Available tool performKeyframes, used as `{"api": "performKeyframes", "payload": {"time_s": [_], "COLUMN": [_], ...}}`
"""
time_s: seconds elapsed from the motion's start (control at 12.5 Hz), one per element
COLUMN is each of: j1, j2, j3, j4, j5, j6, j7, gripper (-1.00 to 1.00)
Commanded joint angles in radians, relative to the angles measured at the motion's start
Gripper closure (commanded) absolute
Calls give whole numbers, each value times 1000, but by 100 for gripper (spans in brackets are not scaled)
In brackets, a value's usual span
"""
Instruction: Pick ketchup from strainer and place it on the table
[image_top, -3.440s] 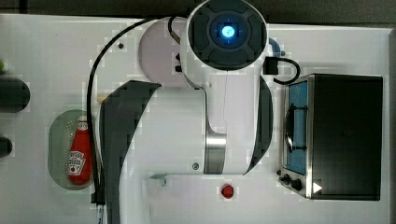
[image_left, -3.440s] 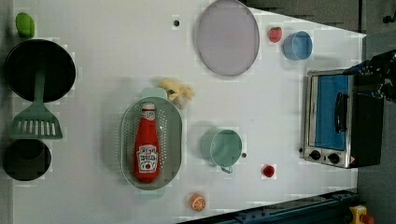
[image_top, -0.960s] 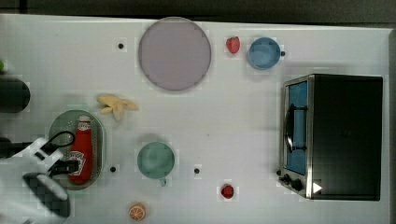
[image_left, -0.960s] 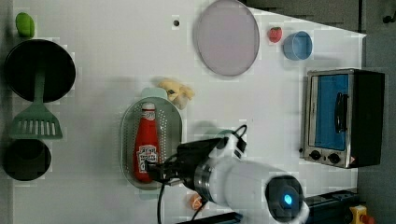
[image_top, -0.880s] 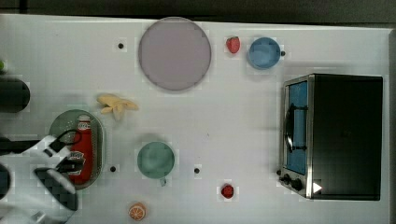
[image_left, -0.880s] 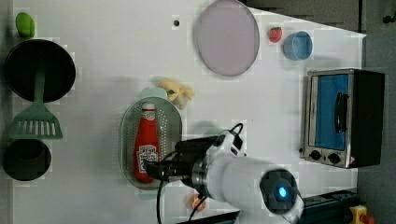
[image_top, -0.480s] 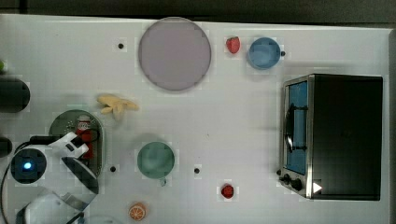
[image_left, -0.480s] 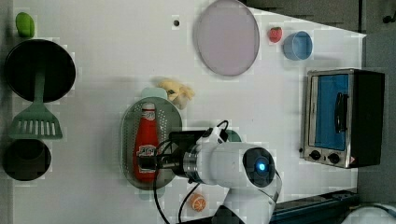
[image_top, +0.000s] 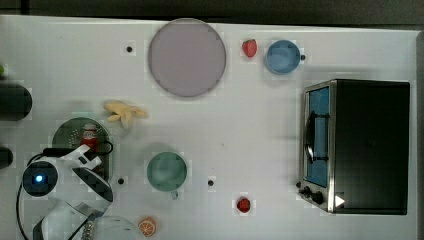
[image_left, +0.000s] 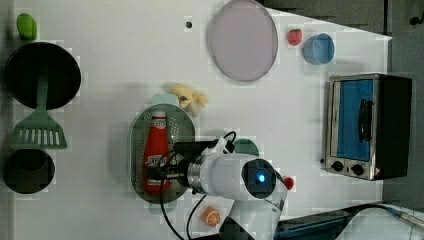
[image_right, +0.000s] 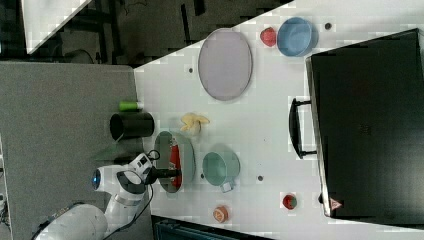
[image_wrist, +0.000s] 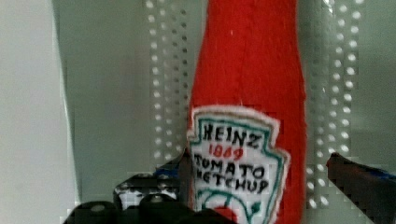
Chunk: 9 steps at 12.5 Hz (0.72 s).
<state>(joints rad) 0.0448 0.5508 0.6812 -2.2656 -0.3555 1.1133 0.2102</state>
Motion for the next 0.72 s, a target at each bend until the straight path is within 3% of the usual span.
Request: {"api": "performKeyframes", "payload": {"time_s": [0.08, 0.24, 0.72], "j1": [40, 60, 34], "j2": [22, 34, -116], "j3": [-29, -47, 5], "j4": [45, 60, 31], "j5": [-12, -12, 21], "j6": [23, 26, -24], "j7": [65, 69, 69], "gripper": [-68, -23, -22]}}
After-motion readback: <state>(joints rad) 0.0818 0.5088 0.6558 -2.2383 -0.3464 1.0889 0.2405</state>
